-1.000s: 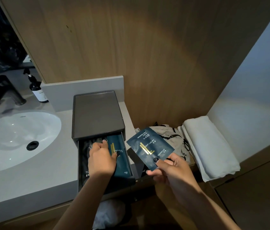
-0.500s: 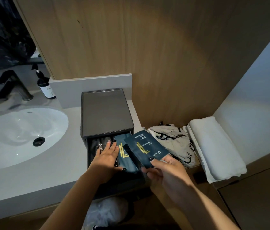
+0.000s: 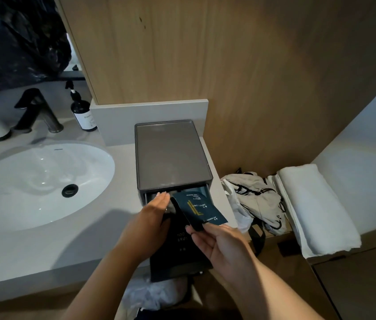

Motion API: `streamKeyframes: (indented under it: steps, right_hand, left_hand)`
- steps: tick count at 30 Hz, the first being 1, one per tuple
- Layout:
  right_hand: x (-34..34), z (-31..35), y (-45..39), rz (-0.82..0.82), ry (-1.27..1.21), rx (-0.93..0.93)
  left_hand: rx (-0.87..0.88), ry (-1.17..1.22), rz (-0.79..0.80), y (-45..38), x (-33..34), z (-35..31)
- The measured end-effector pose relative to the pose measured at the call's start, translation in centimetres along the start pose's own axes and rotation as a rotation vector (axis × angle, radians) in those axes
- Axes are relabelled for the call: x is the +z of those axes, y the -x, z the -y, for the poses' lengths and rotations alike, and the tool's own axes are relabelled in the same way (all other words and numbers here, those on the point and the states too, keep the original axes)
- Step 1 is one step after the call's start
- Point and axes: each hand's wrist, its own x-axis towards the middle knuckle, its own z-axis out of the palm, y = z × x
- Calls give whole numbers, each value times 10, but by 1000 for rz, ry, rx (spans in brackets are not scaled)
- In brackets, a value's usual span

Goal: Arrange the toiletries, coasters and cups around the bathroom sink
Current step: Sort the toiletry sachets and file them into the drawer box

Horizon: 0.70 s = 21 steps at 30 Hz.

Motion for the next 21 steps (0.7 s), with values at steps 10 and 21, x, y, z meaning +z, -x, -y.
streamKeyframes:
  steps: [10,21]
  right_hand:
    - [27,-19,-51,-175,-64,-51]
    - [52,-13,-83,-342,-60,-140]
  left_hand:
    - [116,-179,-172,-12,-24,29]
    - [63,-252,34,-33,-14,35]
